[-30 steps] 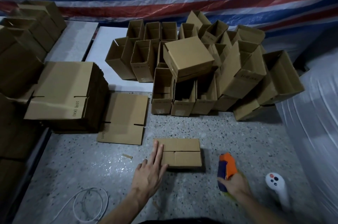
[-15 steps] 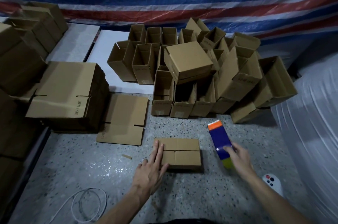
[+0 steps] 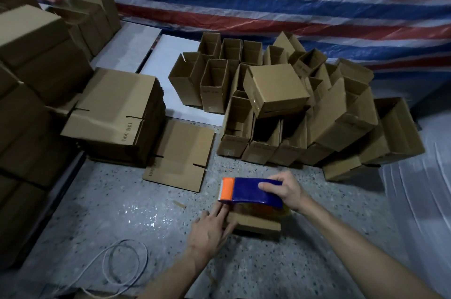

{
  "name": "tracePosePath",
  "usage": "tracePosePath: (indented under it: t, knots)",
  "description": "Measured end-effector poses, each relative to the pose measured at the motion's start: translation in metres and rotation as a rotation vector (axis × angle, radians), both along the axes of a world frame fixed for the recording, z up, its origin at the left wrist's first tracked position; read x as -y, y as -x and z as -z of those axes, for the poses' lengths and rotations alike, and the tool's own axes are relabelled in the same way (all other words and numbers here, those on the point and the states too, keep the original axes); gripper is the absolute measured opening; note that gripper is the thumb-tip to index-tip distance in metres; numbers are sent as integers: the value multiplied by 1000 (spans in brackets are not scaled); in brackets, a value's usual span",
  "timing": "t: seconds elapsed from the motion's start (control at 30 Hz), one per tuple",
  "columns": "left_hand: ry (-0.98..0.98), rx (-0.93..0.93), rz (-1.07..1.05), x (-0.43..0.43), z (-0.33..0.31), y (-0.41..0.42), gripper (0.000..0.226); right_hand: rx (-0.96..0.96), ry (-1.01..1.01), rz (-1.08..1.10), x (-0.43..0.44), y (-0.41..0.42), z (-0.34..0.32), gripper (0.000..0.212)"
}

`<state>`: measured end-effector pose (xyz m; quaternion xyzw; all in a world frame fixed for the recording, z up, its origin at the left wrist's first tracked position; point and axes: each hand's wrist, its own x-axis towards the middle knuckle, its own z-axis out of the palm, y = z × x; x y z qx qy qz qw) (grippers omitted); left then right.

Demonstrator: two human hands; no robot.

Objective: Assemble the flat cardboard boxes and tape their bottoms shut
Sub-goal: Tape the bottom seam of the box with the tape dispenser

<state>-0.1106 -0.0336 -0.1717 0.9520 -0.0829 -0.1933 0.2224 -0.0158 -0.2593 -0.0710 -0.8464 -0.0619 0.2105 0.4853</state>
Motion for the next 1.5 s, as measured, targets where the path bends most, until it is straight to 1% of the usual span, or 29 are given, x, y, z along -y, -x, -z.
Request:
tracePosePath:
  t: [0.07, 0.13, 0.17, 0.2, 0.23, 0.27, 0.3, 0.33, 0.37, 0.4, 0.43, 0.5, 0.53, 0.57, 0.67, 0.77, 0.8, 0.9, 0.93, 1.0, 1.03, 1.1, 1.17, 1.3, 1.47, 1.5]
  knots:
    - [38, -14, -60, 0, -1, 0, 49, -46, 27, -8, 0, -1, 10, 42]
    - [155, -38, -122, 1, -2, -2, 28, -73, 17, 19, 4, -3, 17, 47]
    - [270, -67, -167, 1, -3, -4, 14, -84, 6, 19, 6, -3, 19, 48]
    - [426, -108, -233, 0, -6, -7, 16, -93, -4, 14, 7, -3, 21, 49]
    - [626, -164, -342, -2, -10, -11, 28, -99, -14, 8, 9, -3, 22, 48]
    - [834, -239, -480, -4, -15, -15, 33, -101, -24, 1, 9, -3, 23, 45]
    - [983, -321, -603, -5, -22, -19, 32, -100, -31, -7, 9, -2, 24, 42]
    - [1071, -392, -692, -7, -29, -23, 27, -100, -35, -12, 8, -2, 24, 41]
    - [1101, -446, -748, -9, -35, -28, 31, -100, -37, -16, 8, -2, 24, 40]
    - [1120, -490, -795, -11, -39, -32, 41, -99, -41, -18, 8, -2, 24, 40]
    - [1128, -509, -821, -13, -41, -34, 42, -102, -43, -20, 9, -2, 24, 41]
    - [1187, -534, -818, -15, -39, -37, 21, -104, -54, -20, 9, -2, 24, 41]
    - [1218, -540, -808, -16, -37, -37, 15, -102, -66, -18, 10, -2, 24, 42]
    - [1239, -543, -799, -17, -36, -36, 15, -99, -75, -17, 10, -1, 24, 43]
    - [1208, -515, -821, -18, -30, -37, 25, -101, -78, -19, 11, 0, 24, 44]
    - [1145, -487, -823, -18, -29, -42, 39, -102, -69, -17, 11, 0, 23, 51]
    - [1127, -488, -823, -18, -28, -43, 38, -106, -61, -26, 10, 0, 21, 50]
    - [1058, -499, -851, -19, -23, -48, 18, -131, -35, -57, 5, -3, 14, 38]
    - [1041, -502, -868, -20, -21, -49, 13, -138, -24, -55, 4, -4, 12, 40]
    - [1018, -508, -924, -26, -16, -45, 8, -151, -8, -74, 6, -4, 9, 50]
    - [1007, -513, -971, -31, -14, -42, 8, -158, 5, -91, 9, -3, 7, 54]
    - [983, -531, -1040, -40, -7, -36, 8, -174, 50, -96, 19, 2, 4, 56]
    - [973, -553, -1052, -46, -2, -34, 11, -172, 91, -64, 29, 7, 2, 51]
    - [989, -555, -1065, -43, 0, -44, 6, -121, 179, -53, 27, 14, 6, 45]
    - [942, -593, -1102, -23, 13, -47, 8, -146, 292, -29, 18, 23, 9, 36]
    - [939, -611, -1108, -17, 17, -46, 12, -152, 308, -27, 17, 24, 9, 36]
